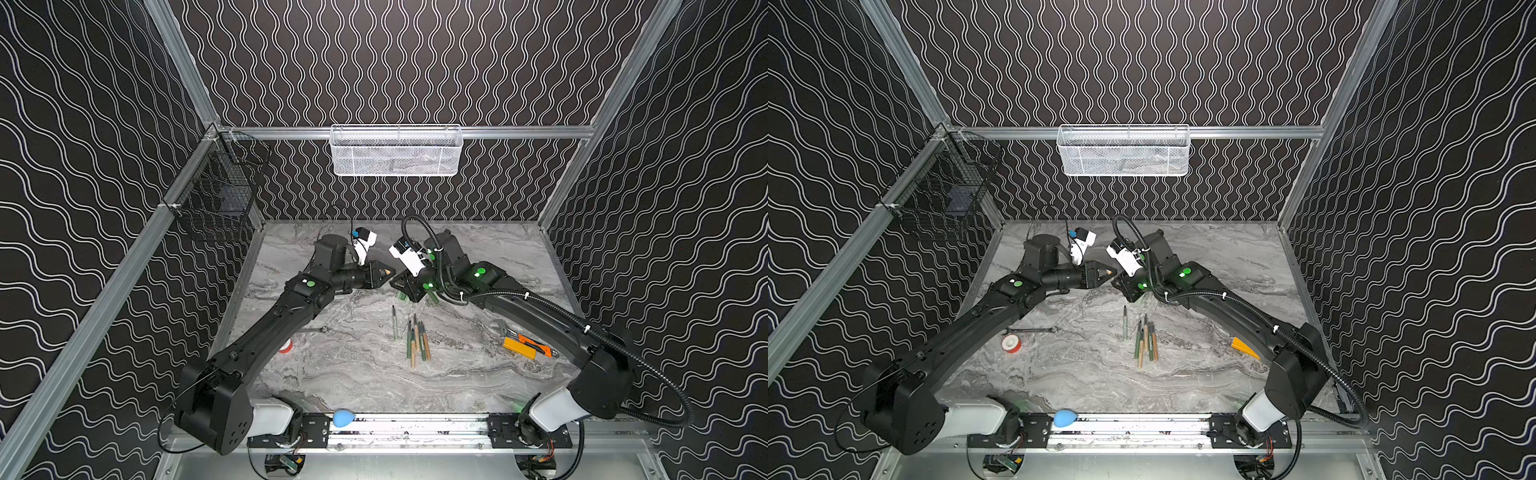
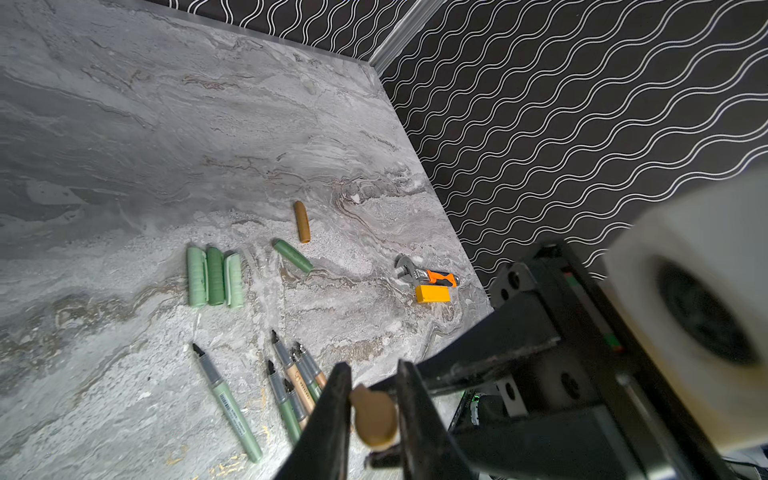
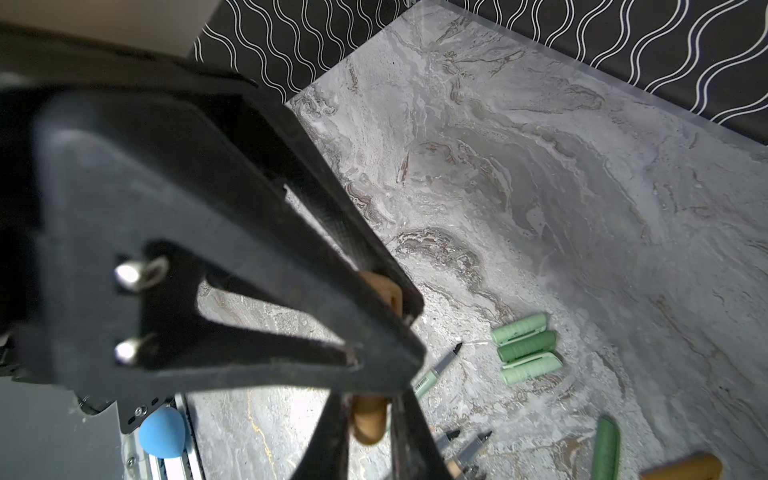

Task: Insert the pens into the pen caps
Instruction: 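Close the left gripper on the tan cap held by the right gripper, then open the right gripper and move it down over the pen cluster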

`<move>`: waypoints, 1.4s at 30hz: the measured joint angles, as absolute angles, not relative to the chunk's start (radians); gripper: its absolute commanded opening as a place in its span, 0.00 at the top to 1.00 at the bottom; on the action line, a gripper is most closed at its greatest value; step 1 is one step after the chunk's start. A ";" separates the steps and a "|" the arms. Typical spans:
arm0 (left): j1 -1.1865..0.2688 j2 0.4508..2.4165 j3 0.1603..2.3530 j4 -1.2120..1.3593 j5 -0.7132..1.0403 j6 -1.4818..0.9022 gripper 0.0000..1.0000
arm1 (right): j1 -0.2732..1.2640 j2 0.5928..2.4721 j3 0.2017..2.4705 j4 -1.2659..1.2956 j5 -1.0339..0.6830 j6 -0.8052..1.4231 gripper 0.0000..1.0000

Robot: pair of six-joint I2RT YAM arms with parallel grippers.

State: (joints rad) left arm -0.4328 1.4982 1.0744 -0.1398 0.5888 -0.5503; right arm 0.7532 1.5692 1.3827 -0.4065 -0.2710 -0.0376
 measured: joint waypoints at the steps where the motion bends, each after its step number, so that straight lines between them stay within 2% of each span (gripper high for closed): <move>1: -0.427 1.502 1.076 -0.138 0.596 -0.550 0.83 | 0.754 1.572 1.384 -0.406 -0.270 -0.038 0.78; 4: -0.410 1.512 1.077 -0.133 0.598 -0.551 0.84 | 0.753 1.575 1.384 -0.406 -0.265 -0.037 0.73; 11: -0.374 1.509 1.071 -0.121 0.598 -0.553 0.86 | 0.743 1.567 1.356 -0.407 -0.275 -0.008 0.52; 13: -0.365 1.504 1.071 -0.131 0.596 -0.548 0.86 | 0.726 1.554 1.321 -0.410 -0.279 0.018 0.50; 16: -0.355 1.490 1.071 -0.152 0.587 -0.526 0.86 | 0.683 1.546 1.264 -0.418 -0.279 0.075 0.51; 19: -0.341 1.464 1.063 -0.170 0.581 -0.495 0.86 | 0.632 1.554 1.213 -0.456 -0.279 0.138 0.60; 21: -0.334 1.451 1.050 -0.175 0.583 -0.488 0.86 | 0.612 1.565 1.183 -0.479 -0.275 0.169 0.61; 30: -0.323 1.435 1.037 -0.183 0.589 -0.442 0.88 | 0.609 1.582 1.075 -0.562 -0.276 0.196 0.63; 42: -0.311 1.408 1.012 -0.196 0.586 -0.431 0.88 | 0.628 1.669 1.108 -0.600 -0.348 0.155 0.72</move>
State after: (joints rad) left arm -0.3115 1.4082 1.0119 -0.1959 0.5861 -0.4313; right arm 0.6285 1.6688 1.1084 -0.5999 -0.3481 0.1551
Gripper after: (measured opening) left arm 0.158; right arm 0.283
